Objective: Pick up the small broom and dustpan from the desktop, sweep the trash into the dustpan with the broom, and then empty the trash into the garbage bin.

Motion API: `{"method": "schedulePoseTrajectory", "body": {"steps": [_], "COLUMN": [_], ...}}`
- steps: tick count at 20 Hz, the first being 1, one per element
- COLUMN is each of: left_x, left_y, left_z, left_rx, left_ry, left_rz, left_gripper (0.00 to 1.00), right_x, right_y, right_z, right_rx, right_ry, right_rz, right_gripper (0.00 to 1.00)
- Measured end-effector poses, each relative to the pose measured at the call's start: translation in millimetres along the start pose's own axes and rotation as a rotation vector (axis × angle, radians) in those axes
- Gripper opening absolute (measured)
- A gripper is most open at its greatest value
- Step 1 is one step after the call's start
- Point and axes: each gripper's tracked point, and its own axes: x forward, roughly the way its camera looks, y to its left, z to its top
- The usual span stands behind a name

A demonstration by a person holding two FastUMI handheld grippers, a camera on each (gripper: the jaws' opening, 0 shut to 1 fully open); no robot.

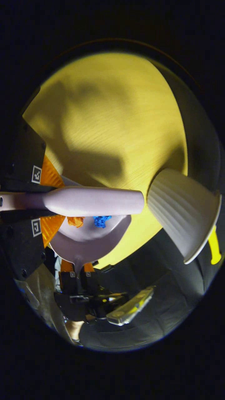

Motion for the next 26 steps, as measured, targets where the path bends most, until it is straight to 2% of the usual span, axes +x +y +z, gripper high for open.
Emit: {"method": "schedulePoseTrajectory", "body": {"steps": [3, 7, 8, 9, 11, 13, 15, 20, 21, 22, 23, 24, 25, 26], "left_x": [-27.0, -26.7, -32.6, -39.6, -50.5, -51.1, -45.9, -47.8, -45.7, -45.5, -44.5, -44.6, -45.0, -45.8], "left_y": [13.4, 49.1, 56.9, 63.8, 72.9, 85.5, 86.5, 95.3, 94.8, 95.3, 96.4, 97.6, 97.8, 98.8], "left_z": [9.4, -17.7, -15.1, -17.5, -34.2, -48.7, -52.6, -70.0, -72.3, -72.7, -73.1, -72.5, -72.6, -71.9], "left_rx": [-0.049, -0.074, -0.09, -0.104, -0.122, -0.123, -0.136, -0.112, -0.109, -0.102, -0.096, -0.092, -0.092, -0.096], "left_ry": [-0.127, -0.199, -0.212, -0.218, -0.22, -0.205, -0.197, -0.176, -0.173, -0.171, -0.169, -0.169, -0.17, -0.174], "left_rz": [0.071, 0.198, 0.217, 0.235, 0.263, 0.287, 0.282, 0.281, 0.276, 0.275, 0.278, 0.281, 0.279, 0.277], "left_gripper": [0.24, 0.26, 0.26, 0.24, 0.24, 0.26, 0.26, 0.26, 0.26, 0.26, 0.26, 0.24, 0.24, 0.26], "right_x": [-15.5, -44.0, -56.6, -66.3, -85.0, -122.2, -145.2, -163.0, -163.5, -165.6, -166.7, -167.3, -166.0, -165.2], "right_y": [4.2, 7.6, 4.1, -2.5, -21.7, -45.4, -67.3, -125.1, -134.4, -139.7, -148.8, -160.6, -170.2, -176.7], "right_z": [4.0, 17.7, 23.3, 25.6, 29.8, 54.1, 77.6, 118.1, 127.6, 131.8, 137.7, 143.5, 148.7, 154.3], "right_rx": [0.035, 0.139, 0.171, 0.202, 0.24, 0.248, 0.248, 0.222, 0.214, 0.206, 0.187, 0.166, 0.149, 0.132], "right_ry": [0.01, -0.018, -0.035, -0.054, -0.082, -0.122, -0.165, -0.172, -0.171, -0.162, -0.148, -0.125, -0.103, -0.079], "right_rz": [-0.054, -0.09, -0.091, -0.092, -0.114, -0.159, -0.194, -0.331, -0.346, -0.357, -0.376, -0.395, -0.412, -0.428], "right_gripper": [0.36, 0.35, 0.39, 0.36, 0.35, 0.36, 0.36, 0.36, 0.31, 0.36, 0.36, 0.31, 0.36, 0.36]}}
